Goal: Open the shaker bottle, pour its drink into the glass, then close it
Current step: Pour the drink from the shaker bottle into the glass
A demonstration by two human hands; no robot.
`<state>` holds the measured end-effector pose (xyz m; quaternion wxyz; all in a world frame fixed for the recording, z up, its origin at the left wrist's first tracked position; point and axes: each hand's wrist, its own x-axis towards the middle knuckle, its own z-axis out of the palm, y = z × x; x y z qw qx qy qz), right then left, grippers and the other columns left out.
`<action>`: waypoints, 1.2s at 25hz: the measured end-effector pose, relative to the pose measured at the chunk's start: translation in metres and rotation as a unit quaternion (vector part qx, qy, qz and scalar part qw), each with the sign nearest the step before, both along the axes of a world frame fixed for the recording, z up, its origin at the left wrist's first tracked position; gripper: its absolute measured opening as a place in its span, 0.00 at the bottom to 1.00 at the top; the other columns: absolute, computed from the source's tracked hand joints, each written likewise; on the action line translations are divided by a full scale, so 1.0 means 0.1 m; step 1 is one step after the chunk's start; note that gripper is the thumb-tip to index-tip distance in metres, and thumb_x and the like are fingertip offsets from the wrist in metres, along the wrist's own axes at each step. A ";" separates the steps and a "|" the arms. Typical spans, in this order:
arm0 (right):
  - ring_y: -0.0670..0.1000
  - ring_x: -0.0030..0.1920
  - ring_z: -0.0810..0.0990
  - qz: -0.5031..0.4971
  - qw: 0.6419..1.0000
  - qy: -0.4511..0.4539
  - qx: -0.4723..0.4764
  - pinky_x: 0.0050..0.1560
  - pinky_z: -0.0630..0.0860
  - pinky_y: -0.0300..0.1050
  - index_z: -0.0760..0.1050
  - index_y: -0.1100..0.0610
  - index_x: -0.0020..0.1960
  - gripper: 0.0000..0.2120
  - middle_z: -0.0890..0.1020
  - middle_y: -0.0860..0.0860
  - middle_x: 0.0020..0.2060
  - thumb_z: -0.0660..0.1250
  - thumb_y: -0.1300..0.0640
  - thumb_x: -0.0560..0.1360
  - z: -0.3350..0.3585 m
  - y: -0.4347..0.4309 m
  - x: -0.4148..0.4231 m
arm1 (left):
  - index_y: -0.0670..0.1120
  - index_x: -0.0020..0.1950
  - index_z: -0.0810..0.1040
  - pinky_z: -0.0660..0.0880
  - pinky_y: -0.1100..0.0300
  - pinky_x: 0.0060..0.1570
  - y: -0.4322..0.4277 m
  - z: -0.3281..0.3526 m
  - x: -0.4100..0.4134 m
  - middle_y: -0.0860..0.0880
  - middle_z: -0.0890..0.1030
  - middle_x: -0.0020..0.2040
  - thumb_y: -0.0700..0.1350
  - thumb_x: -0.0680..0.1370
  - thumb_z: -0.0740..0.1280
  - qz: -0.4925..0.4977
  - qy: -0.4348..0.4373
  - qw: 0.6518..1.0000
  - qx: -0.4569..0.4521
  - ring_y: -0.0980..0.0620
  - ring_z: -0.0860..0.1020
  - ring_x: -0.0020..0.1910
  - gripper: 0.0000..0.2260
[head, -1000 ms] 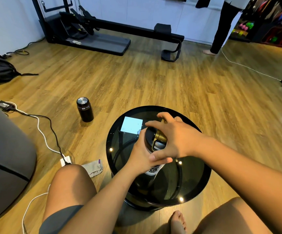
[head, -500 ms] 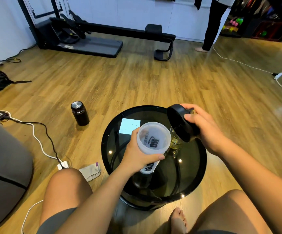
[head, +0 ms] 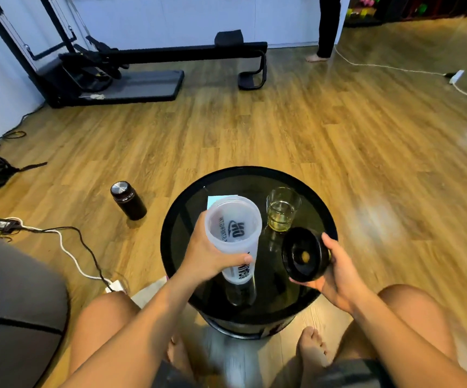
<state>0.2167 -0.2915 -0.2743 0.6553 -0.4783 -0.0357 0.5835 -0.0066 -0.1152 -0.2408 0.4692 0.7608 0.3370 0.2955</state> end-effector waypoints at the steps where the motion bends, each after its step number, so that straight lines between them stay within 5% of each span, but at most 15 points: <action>1: 0.64 0.60 0.83 -0.010 1.000 0.022 -0.002 0.49 0.83 0.67 0.77 0.51 0.66 0.27 0.85 0.58 0.60 0.65 0.37 0.73 -0.09 -0.03 0.03 | 0.48 0.74 0.70 0.75 0.46 0.69 -0.02 0.01 0.01 0.51 0.76 0.71 0.51 0.58 0.87 0.007 -0.003 1.000 -0.001 0.50 0.74 0.72 0.48; 6: 0.63 0.58 0.84 -0.037 0.996 0.074 0.017 0.49 0.82 0.66 0.81 0.49 0.61 0.26 0.86 0.57 0.57 0.67 0.34 0.70 -0.32 0.01 0.20 | 0.38 0.71 0.74 0.76 0.39 0.65 -0.03 0.13 0.19 0.42 0.79 0.68 0.47 0.58 0.85 0.031 -0.003 0.999 0.002 0.40 0.77 0.69 0.44; 15: 0.64 0.56 0.85 -0.036 0.991 0.128 0.027 0.49 0.83 0.66 0.80 0.51 0.62 0.29 0.86 0.59 0.58 0.67 0.34 0.69 -0.64 0.12 0.35 | 0.37 0.70 0.72 0.80 0.57 0.60 0.12 0.19 0.40 0.43 0.80 0.65 0.53 0.60 0.82 0.029 -0.029 0.997 0.067 0.47 0.80 0.64 0.44; 19: 0.64 0.54 0.86 -0.074 0.989 0.121 0.043 0.45 0.83 0.65 0.84 0.49 0.57 0.25 0.87 0.57 0.55 0.69 0.34 0.68 -0.66 0.18 0.37 | 0.44 0.72 0.71 0.79 0.54 0.61 0.14 0.16 0.53 0.51 0.78 0.67 0.54 0.58 0.83 0.004 0.011 0.994 0.112 0.48 0.79 0.65 0.45; 24: 0.65 0.60 0.82 -0.067 0.991 0.116 0.014 0.48 0.82 0.66 0.76 0.50 0.68 0.36 0.82 0.59 0.63 0.72 0.33 0.64 -0.62 0.26 0.31 | 0.64 0.69 0.65 0.75 0.60 0.59 0.29 0.22 0.66 0.73 0.73 0.62 0.60 0.54 0.83 0.015 0.103 0.985 0.141 0.62 0.77 0.64 0.47; 30: 0.66 0.60 0.81 -0.075 0.990 0.119 -0.001 0.48 0.83 0.67 0.74 0.50 0.69 0.39 0.79 0.58 0.64 0.73 0.34 0.62 -0.56 0.27 0.31 | 0.77 0.61 0.63 0.75 0.62 0.49 0.45 0.39 0.89 0.73 0.75 0.60 0.61 0.53 0.83 -0.017 0.207 0.963 0.172 0.71 0.76 0.57 0.43</action>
